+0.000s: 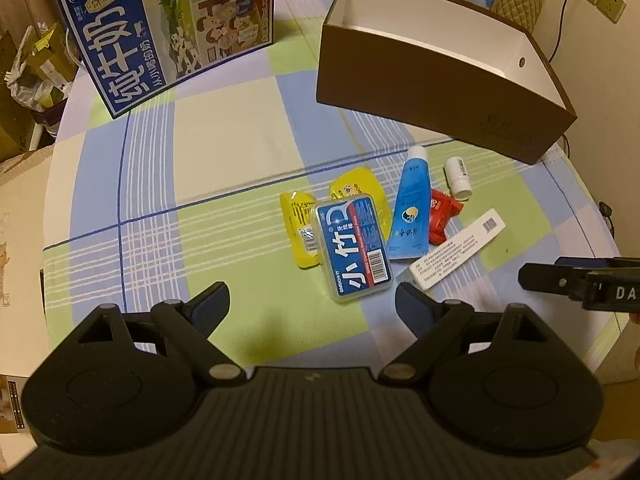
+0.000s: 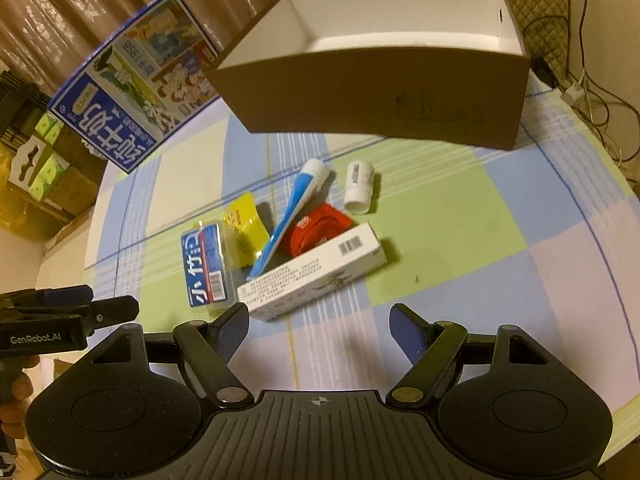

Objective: Organize objects
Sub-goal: 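Withdraw both tools from the box back over the remaining items, then grasp the white medicine box with the right tool while the left tool grasps the blue toothbrush case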

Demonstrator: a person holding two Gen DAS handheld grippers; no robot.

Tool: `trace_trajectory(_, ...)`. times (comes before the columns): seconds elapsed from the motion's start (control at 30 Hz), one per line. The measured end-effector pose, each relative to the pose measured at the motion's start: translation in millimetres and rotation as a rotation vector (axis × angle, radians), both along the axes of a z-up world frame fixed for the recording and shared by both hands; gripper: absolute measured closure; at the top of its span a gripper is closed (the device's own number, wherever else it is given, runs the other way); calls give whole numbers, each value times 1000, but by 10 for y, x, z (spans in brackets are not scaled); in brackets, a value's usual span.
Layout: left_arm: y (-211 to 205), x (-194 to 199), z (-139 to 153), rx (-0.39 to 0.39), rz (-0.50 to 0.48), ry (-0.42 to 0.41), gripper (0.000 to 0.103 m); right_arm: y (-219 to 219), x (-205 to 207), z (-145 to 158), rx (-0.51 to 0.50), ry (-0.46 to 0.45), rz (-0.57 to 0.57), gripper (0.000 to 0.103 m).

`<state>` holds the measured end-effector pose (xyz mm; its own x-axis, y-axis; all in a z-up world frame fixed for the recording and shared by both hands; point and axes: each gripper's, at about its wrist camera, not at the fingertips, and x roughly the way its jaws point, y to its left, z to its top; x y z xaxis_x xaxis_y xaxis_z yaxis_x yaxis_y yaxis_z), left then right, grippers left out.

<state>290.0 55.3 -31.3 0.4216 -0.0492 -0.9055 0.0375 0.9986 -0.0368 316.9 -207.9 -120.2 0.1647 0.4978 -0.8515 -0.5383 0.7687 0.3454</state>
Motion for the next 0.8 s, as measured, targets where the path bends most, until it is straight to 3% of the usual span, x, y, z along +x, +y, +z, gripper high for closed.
trace_trajectory(0.53,143,83,-272,10,9,36,15,351,16,-283,-44,46,-25,28)
trace_trajectory(0.8,224,122,-384,4,27,47,15,393,279,-458,-38,102,-207,28)
